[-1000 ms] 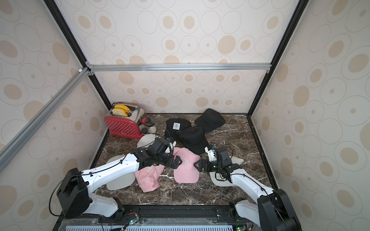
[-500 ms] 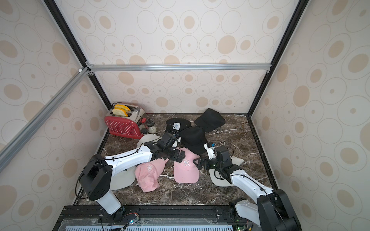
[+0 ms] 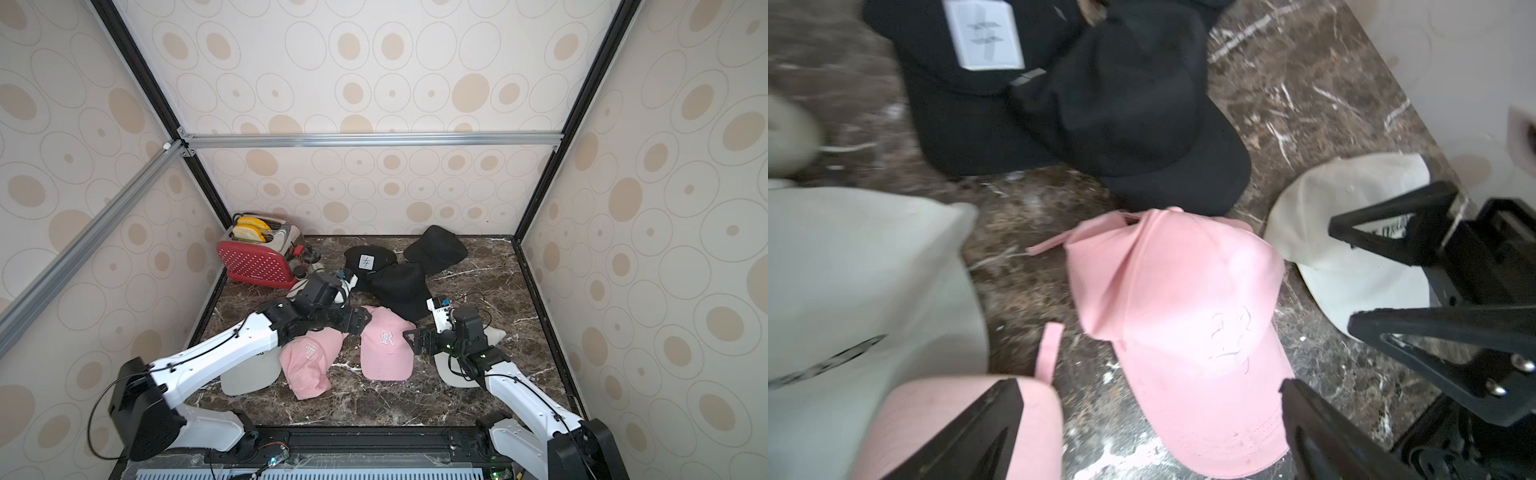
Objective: Stack the baseball caps by color
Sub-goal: Move the baseball cap to the center of the board.
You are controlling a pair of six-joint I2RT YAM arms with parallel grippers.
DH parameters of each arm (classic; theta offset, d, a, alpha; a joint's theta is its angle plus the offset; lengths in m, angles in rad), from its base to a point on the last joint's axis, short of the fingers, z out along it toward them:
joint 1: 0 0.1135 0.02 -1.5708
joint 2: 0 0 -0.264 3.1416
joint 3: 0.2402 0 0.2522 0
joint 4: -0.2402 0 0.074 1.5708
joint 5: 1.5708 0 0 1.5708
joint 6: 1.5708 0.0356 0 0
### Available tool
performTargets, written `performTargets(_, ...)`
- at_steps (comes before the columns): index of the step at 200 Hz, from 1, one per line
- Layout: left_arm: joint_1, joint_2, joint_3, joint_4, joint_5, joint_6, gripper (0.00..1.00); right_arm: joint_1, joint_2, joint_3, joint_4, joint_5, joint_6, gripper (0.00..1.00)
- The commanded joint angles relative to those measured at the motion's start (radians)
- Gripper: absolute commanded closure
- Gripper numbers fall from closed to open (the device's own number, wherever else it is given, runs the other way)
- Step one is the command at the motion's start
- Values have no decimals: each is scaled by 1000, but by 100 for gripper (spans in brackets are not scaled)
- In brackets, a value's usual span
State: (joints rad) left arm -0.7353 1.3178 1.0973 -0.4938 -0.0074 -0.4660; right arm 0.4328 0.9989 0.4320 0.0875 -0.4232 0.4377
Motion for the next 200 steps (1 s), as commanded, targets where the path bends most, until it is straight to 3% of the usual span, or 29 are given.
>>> performTargets(1, 16, -91, -62, -216, -279, -197, 1, 3, -27, 16, 24, 92, 48, 0)
performTargets(32, 63, -262, -190, -320, -377, -398, 1, 2, -33, 38, 21, 154, 63, 0)
performTargets(62, 123, -316, -265, -420, -407, -480, 2, 2, -28, 60, 13, 93, 35, 0)
performTargets(86, 227, -356, -341, -421, -286, -499, 3, 3, -44, 64, 10, 9, -22, 0)
performTargets(131, 455, -531, -574, -153, 75, -430, 3, 10, -30, 56, 35, -32, -23, 0)
performTargets(151, 510, -571, -690, 21, 234, -491, 10, 15, -7, 55, 50, -31, -11, 0)
performTargets(200, 516, -659, -804, 119, 259, -586, 16, 32, 55, 68, 55, -23, 5, 0)
